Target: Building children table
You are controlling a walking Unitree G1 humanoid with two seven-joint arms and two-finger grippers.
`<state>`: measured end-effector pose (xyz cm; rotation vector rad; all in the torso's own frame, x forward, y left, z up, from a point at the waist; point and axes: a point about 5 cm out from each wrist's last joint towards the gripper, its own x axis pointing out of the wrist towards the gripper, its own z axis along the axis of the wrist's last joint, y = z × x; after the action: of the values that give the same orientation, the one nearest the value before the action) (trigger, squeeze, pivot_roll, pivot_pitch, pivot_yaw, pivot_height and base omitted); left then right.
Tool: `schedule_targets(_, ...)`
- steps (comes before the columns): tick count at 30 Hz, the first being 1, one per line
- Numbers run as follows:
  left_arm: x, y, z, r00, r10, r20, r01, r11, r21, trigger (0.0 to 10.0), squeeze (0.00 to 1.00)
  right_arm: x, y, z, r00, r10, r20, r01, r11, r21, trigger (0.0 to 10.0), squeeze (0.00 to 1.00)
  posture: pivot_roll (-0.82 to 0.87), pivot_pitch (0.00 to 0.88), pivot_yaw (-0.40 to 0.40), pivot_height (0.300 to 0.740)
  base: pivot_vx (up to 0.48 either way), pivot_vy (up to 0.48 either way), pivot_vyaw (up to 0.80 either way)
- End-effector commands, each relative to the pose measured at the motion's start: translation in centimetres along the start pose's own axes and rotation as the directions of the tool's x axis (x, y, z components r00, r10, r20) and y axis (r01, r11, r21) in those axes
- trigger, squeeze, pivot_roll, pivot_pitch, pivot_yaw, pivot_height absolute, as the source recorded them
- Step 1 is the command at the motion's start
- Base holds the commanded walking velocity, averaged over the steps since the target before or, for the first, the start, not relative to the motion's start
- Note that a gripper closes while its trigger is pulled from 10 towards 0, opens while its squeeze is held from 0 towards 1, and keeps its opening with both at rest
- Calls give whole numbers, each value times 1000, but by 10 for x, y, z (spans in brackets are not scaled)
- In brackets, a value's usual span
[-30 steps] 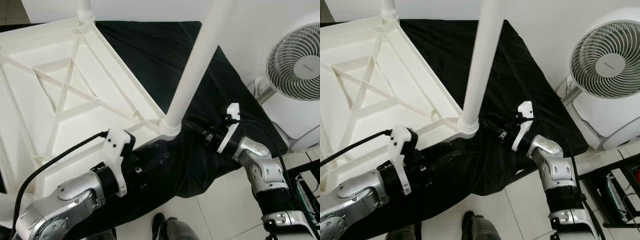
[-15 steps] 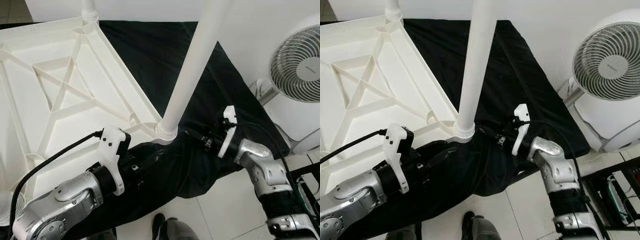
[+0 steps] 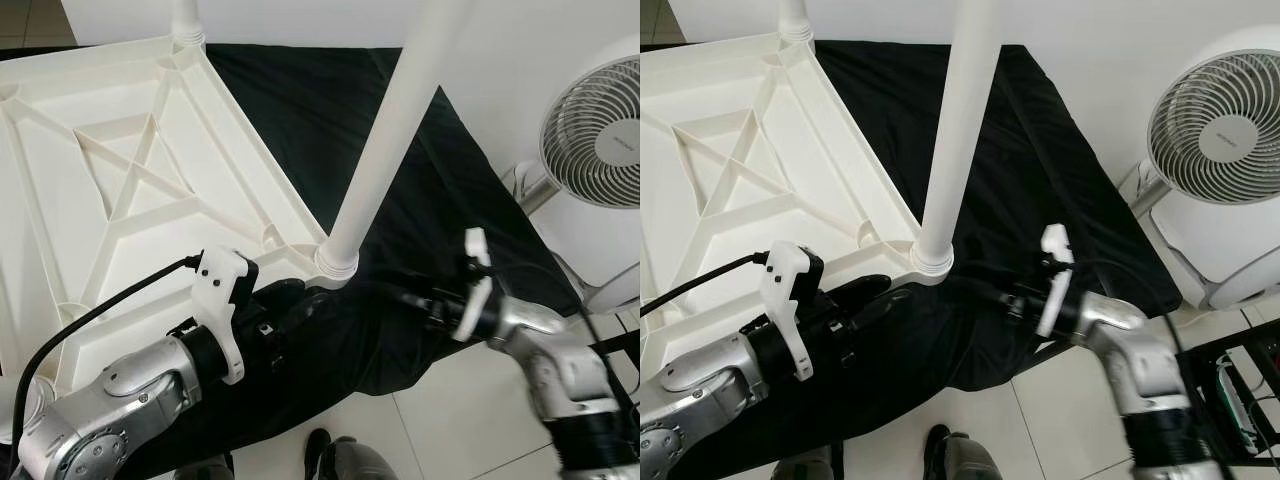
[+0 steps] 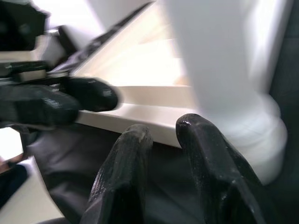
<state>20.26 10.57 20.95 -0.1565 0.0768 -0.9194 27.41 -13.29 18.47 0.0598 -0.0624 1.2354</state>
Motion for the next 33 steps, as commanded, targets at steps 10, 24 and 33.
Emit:
schedule_targets(10, -2, -2, -1, 999, -31, -23, 31, 999, 7, 10000, 0, 47, 7, -8, 995, 61, 76, -67, 994, 84, 10000, 0, 213, 217, -141, 740, 0, 0, 0)
schedule_targets(24, -2, -5, -3, 999, -41, -30, 41, 999, 1, 10000, 0, 73, 8, -4, 978, -86, 188, 68, 993, 100, 10000, 0, 217, 224, -152, 740, 0, 0, 0)
schedule_targets(33, 0, -11, -8, 997, -64, -40, 64, 998, -23, 10000, 0, 41, -5, 4, 909, -338, 245, 325, 941, 96, 10000, 0, 194, 226, -147, 740, 0, 0, 0)
